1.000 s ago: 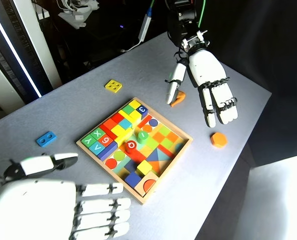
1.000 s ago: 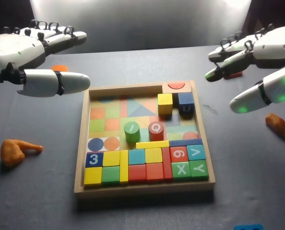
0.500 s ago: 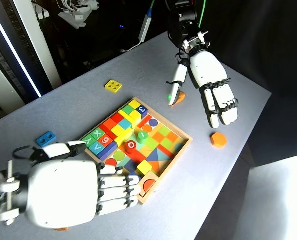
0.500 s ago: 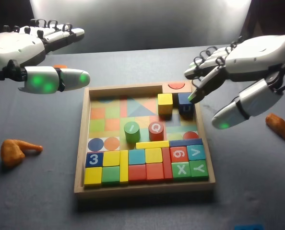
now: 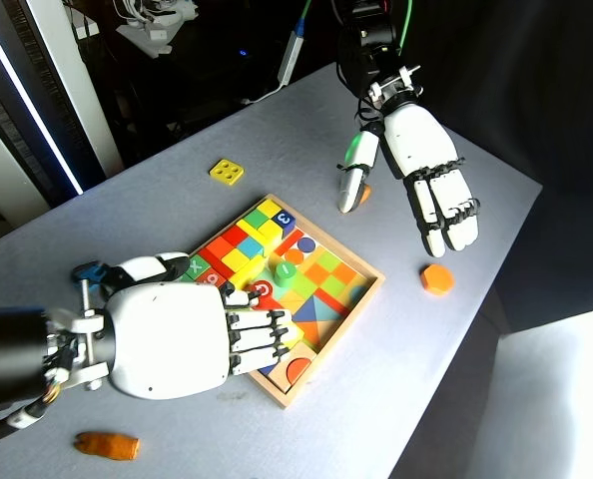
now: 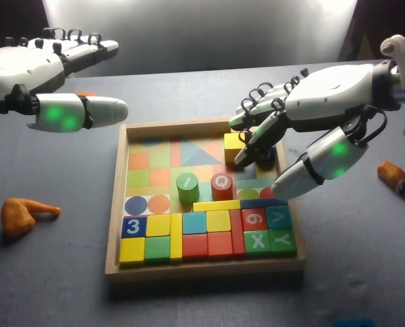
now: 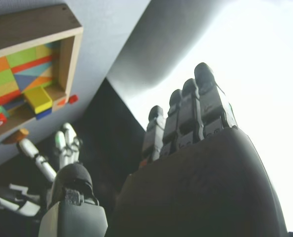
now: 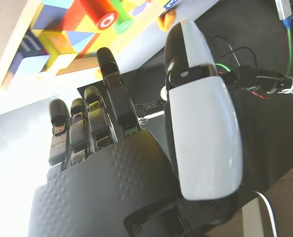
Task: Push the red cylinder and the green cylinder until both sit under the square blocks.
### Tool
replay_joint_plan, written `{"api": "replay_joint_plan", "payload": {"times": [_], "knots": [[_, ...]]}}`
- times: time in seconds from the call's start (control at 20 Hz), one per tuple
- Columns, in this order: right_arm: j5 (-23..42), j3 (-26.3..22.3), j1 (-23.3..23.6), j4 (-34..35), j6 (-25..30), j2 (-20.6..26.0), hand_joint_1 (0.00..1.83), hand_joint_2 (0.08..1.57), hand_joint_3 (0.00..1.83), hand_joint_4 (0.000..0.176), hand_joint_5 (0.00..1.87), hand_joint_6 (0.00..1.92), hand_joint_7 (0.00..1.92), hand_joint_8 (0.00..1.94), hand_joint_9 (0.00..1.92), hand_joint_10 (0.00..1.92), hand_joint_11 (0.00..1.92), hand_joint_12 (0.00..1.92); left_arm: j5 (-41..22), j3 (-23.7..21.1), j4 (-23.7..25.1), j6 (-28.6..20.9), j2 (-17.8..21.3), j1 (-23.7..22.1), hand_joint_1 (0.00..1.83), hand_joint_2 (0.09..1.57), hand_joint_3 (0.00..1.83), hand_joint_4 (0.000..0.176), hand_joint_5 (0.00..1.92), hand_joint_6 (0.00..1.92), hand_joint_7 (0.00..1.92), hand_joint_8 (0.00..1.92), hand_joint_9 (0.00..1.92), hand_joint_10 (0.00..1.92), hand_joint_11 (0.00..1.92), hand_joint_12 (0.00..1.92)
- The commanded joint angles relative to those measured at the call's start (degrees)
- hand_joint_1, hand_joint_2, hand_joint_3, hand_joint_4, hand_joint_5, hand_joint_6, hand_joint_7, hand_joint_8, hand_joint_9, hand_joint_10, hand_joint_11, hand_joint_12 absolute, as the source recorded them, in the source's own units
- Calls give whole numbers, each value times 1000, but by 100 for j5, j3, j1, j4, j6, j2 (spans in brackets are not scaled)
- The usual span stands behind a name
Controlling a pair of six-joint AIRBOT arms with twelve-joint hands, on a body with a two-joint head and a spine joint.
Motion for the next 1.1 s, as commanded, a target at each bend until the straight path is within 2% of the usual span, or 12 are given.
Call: {"api": "replay_joint_plan", "payload": {"times": [0.0, 0.05, 0.15, 0.3, 0.4, 0.5, 0.65, 0.7, 0.9, 0.95, 1.0, 1.05], "knots": [[85, 46, 19, 262, 17, -4, 266, 1026, 0, 131, 520, 1, 65, 1, 0, 0, 0, 295, -648, 47, -66, -9, -16, -76, 0, 1082, 0, 127, 31, 1, 0, 0, 0, 0, 0, 142], [84, 58, 14, 253, 17, -22, 266, 1026, 0, 128, 520, 1, 70, 2, 0, 0, 0, 308, -648, 47, -66, -9, -16, -76, 0, 1082, 0, 121, 26, 2, 0, 0, 0, 0, 0, 116], [83, 91, 0, 230, 19, -75, 266, 1033, 2, 123, 522, 1, 80, 4, 0, 0, 0, 318, -644, 54, -66, -9, -16, -77, 0, 1079, 0, 130, 25, 2, 0, 0, 0, 0, 0, 109], [54, 122, -6, 60, 59, -144, 268, 1027, 0, 133, 526, 1, 75, 0, 0, 0, 0, 216, -642, 66, -66, -9, -25, -81, 0, 1066, 0, 121, 13, 0, 0, 0, 0, 0, 0, 140], [36, 137, -26, 51, 66, -161, 276, 1035, 3, 132, 528, 1, 78, 1, 0, 0, 0, 207, -642, 71, -66, -9, -32, -88, 0, 1080, 6, 126, 19, 3, 0, 0, 0, 0, 0, 137], [2, 172, -43, 49, 67, -190, 285, 1036, 2, 133, 527, 0, 80, 1, 0, 0, 0, 234, -634, 78, -66, -9, -41, -92, 0, 1091, 0, 117, 18, 0, 0, 0, 0, 0, 0, 253], [-17, 244, -71, 49, 84, -265, 283, 1046, 2, 125, 516, 2, 96, 1, 0, 0, 0, 341, -627, 84, -66, -9, -42, -92, 0, 1094, 0, 127, 25, 0, 0, 0, 0, 0, 0, 166], [-22, 253, -78, 49, 84, -281, 273, 1047, 2, 126, 511, 0, 89, 0, 0, 0, 0, 351, -627, 85, -66, -9, -42, -94, 0, 1089, 0, 120, 18, 1, 0, 0, 0, 0, 0, 139], [-38, 274, -111, 49, 94, -334, 292, 1049, 0, 136, 515, 1, 91, 1, 0, 0, 0, 419, -618, 92, -66, -9, -46, -99, 0, 1084, 0, 146, 1, 0, 0, 0, 0, 0, 0, 84], [-38, 277, -112, 49, 95, -346, 306, 1050, 0, 137, 520, 2, 93, 1, 0, 0, 0, 422, -617, 94, -66, -9, -48, -99, 0, 1078, 0, 165, 1, 0, 0, 0, 0, 0, 0, 84], [-36, 280, -111, 49, 95, -356, 297, 1051, 0, 134, 521, 1, 88, 1, 0, 0, 0, 397, -615, 95, -66, -9, -49, -100, 0, 1079, 0, 151, 3, 1, 0, 0, 0, 0, 0, 83], [-35, 281, -110, 49, 94, -366, 299, 1051, 0, 133, 523, 2, 91, 3, 0, 0, 0, 392, -615, 97, -66, -9, -49, -102, 0, 1076, 0, 155, 2, 0, 0, 0, 0, 0, 0, 62]]}}
